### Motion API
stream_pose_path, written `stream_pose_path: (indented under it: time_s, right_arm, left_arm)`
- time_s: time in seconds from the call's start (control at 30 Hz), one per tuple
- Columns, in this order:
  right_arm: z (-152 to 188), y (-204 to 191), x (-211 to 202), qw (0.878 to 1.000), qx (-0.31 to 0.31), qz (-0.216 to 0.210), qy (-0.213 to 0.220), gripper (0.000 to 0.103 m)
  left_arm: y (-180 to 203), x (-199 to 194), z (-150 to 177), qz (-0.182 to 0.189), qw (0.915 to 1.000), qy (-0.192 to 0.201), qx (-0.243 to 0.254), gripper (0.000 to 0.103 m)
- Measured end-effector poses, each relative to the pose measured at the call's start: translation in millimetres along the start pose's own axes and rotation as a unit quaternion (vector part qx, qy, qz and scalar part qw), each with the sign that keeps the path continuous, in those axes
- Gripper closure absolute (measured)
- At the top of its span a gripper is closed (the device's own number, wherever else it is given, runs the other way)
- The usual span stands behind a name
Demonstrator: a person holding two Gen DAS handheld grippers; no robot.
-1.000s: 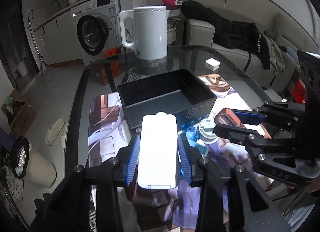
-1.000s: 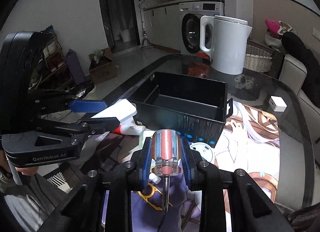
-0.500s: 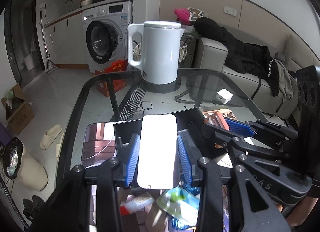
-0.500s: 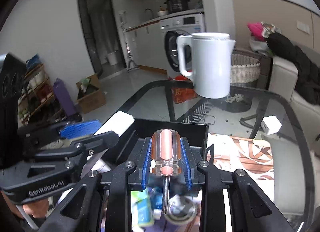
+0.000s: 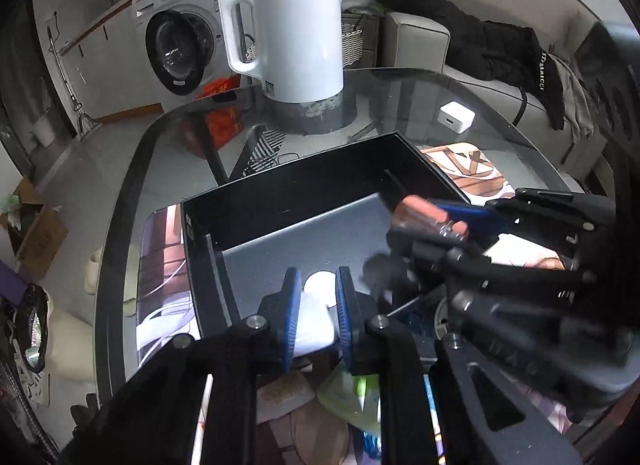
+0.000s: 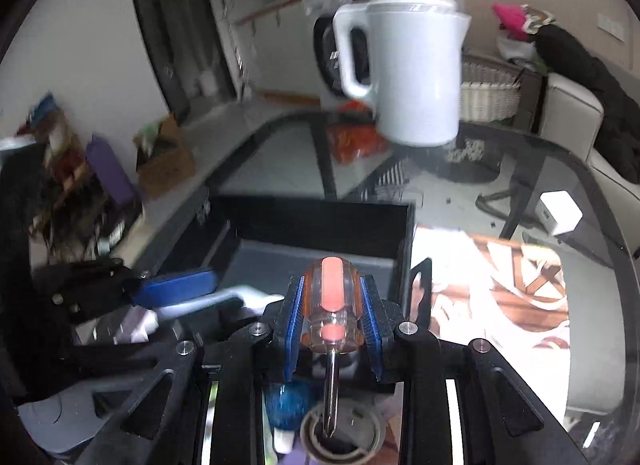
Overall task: Organize rigid objects
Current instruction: 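Place the white block in the black box with left tool while right places screwdriver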
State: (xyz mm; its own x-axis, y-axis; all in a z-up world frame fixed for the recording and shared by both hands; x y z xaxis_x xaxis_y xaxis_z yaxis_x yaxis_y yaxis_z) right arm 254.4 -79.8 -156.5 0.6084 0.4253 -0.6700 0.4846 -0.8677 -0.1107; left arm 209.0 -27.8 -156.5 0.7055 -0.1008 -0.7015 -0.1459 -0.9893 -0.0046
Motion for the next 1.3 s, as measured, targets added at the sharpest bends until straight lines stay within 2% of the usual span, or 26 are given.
stream_pose_path:
  time_s: [0.07,0.17,0.4,0.47,0.53,0.57,0.63,0.73,0.77,0.83,1.07,1.3]
  right_arm:
    - [3,-4,1,1.000,-0.025,0.011,-0.014,0.076]
    - [9,-6,-2,0.999,-0.015,0.005,-0.039,0.076]
    - [23,-11,-7,0.998,-0.017,0.009,-0.067,0.075]
    - [23,-11,-9,0.998,-0.007,0.008,-0.064,0.074]
    - [22,-11,-12,0.998,-0.005,0.005,-0.056,0.071]
    - [23,-10,-13,0.998,-0.004,0.004,-0.056,0.066]
    - [22,-9,-15,0.999,0.005,-0.003,-0.054,0.063]
    - [21,-9,-20,0.999,0.005,-0.006,-0.048,0.063]
    - [19,-8,-23,0.999,0.004,-0.003,-0.042,0.063]
    - [16,-7,-30,1.000,0.000,0.002,-0.031,0.063]
    - [14,-4,-50,1.000,0.001,-0.008,-0.016,0.062]
    - [16,-3,-68,1.000,-0.006,-0.009,-0.008,0.062]
  left_arm:
    - [0,-3,2,0.004,1.0000,-0.006,-0.006,0.088]
    - [0,-7,6,0.016,0.9996,-0.020,-0.010,0.088]
    - [-1,-8,13,0.007,0.9995,-0.029,-0.009,0.087]
    - [-3,-10,12,0.004,0.9997,-0.024,-0.008,0.084]
    - [-4,-14,10,0.003,0.9998,-0.017,-0.006,0.073]
    - [-5,-15,10,0.002,0.9998,-0.015,-0.010,0.072]
    - [-6,-16,11,0.011,0.9997,-0.017,-0.016,0.071]
    - [-7,-22,11,0.014,0.9996,-0.014,-0.019,0.068]
    - [-7,-25,10,0.012,0.9997,-0.011,-0.017,0.063]
    - [-8,-32,9,0.014,0.9997,-0.004,-0.019,0.058]
    - [-16,-58,7,0.019,0.9991,0.016,-0.036,0.057]
    - [-25,-65,25,0.016,0.9986,-0.003,-0.050,0.056]
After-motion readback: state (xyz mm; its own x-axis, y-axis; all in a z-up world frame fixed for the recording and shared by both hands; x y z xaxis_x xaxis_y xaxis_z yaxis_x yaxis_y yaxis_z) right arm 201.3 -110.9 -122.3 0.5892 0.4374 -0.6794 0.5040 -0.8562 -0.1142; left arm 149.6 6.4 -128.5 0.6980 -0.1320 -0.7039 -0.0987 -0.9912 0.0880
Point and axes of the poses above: each gripper's, at about its wrist camera, not at the fingertips, and x roughly the way its jaws point, y to its right, z to its underside, the point moved 8 cm from there along x, roughly the way its jaws point, and after that the axes turned 8 degrees about y, right-handed, at the moved point
